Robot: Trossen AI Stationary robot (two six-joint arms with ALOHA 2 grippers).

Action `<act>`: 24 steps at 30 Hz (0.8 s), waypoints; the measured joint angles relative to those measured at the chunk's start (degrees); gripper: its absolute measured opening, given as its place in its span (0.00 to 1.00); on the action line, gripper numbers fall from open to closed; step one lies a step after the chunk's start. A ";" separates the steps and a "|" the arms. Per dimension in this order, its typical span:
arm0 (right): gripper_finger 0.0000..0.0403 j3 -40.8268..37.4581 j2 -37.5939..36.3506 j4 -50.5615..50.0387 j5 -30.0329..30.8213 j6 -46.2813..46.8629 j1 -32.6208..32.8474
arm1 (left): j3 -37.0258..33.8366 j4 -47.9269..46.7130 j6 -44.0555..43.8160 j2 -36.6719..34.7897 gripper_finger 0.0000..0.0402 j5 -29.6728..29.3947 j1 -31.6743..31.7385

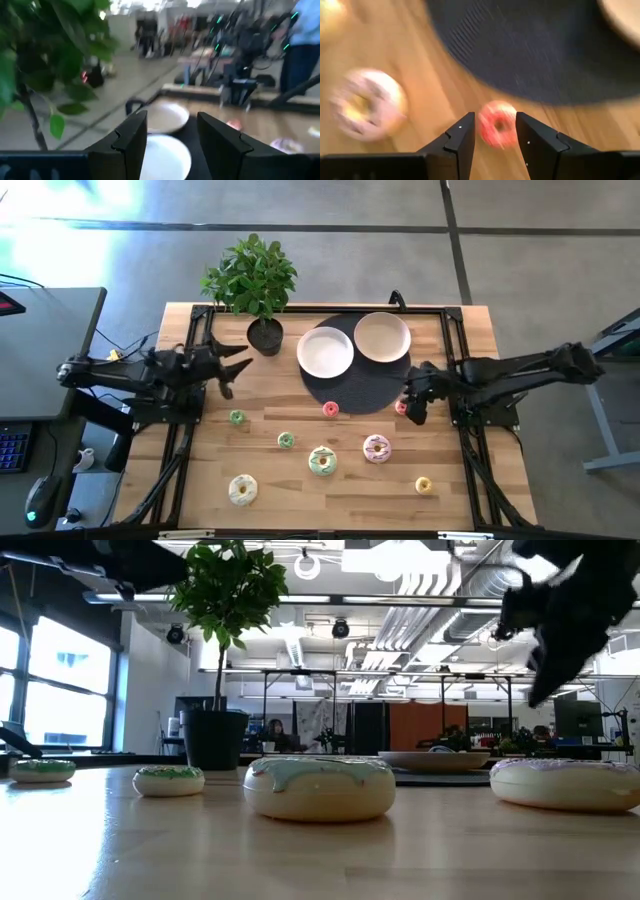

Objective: Pick & Place donuts
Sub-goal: Put the right small pink donut on the brown plate

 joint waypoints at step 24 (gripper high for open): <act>0.34 0.10 25.87 4.42 1.95 4.19 -0.04 | 1.42 3.57 4.14 15.38 0.42 -1.79 0.00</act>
